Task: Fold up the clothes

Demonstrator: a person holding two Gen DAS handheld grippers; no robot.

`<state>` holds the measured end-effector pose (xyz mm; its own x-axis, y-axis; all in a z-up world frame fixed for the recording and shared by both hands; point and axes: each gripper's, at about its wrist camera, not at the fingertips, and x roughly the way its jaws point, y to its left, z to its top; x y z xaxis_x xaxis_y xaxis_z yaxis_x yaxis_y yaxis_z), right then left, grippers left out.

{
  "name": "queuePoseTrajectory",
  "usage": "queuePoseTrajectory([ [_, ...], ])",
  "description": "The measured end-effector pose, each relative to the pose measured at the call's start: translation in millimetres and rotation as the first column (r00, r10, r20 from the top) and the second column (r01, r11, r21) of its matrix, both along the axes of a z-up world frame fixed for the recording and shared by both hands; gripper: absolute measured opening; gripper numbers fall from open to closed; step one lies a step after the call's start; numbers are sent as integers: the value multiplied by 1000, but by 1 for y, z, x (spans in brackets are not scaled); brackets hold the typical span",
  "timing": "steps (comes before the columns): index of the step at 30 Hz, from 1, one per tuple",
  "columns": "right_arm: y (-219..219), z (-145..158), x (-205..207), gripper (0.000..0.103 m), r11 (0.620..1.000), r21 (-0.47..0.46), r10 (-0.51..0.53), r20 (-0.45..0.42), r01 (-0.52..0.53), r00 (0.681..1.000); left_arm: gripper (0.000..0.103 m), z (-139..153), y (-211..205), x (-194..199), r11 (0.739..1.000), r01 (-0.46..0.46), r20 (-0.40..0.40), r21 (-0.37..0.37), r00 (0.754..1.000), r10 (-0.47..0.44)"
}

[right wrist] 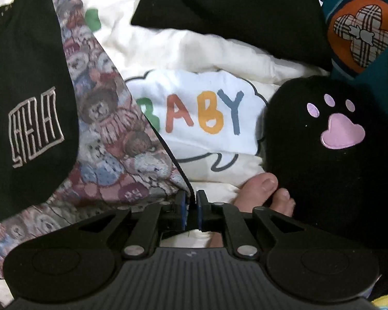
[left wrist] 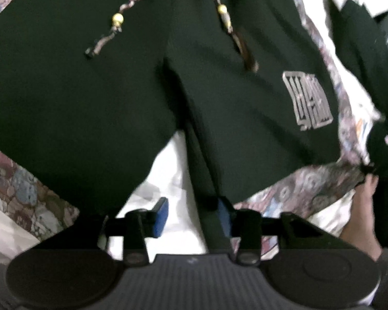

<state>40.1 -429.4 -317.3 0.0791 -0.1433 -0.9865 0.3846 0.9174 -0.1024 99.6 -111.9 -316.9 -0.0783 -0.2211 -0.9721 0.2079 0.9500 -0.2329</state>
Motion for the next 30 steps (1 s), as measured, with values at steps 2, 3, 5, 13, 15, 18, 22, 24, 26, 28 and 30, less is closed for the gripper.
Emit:
queuePoseTrajectory([
  [2,0,4,0,33,1000,13,-17,29,17,999,54,-3,-2,-4,1000,5,-13,-4,1000,-5],
  [3,0,6,0,36,1000,18,-22,39,21,999,54,-5,-3,-6,1000,7,-19,-6,1000,-7],
  [5,1,6,1,38,999,32,-24,52,23,998,53,-7,-5,-9,1000,13,-29,-10,1000,-13],
  [13,7,-7,2,38,997,71,1,55,-5,998,35,-16,-5,-11,998,30,-64,-55,997,-34],
  [15,6,-11,1,38,997,81,-7,52,2,999,35,-17,-5,-11,997,28,-71,-70,997,-33],
  [18,10,-18,0,36,995,95,8,34,-11,999,36,-18,-12,-13,994,73,-83,-77,993,-79],
  [22,15,-21,0,17,993,101,56,20,-58,998,9,-18,-17,-13,988,145,-90,-60,985,-150],
  [24,17,-22,0,6,992,99,74,1,-74,997,6,-19,-16,-9,986,152,-104,-65,982,-158],
  [26,18,-23,0,4,992,91,90,-31,-86,995,5,-18,-16,-9,981,185,-109,-61,975,-191],
  [28,20,-24,-2,2,992,78,103,-65,-98,993,4,-16,-19,-11,970,236,-115,-51,964,-241],
  [30,20,-24,-3,0,992,68,111,-84,-105,990,1,-15,-18,-11,967,251,-121,-42,959,-255],
])
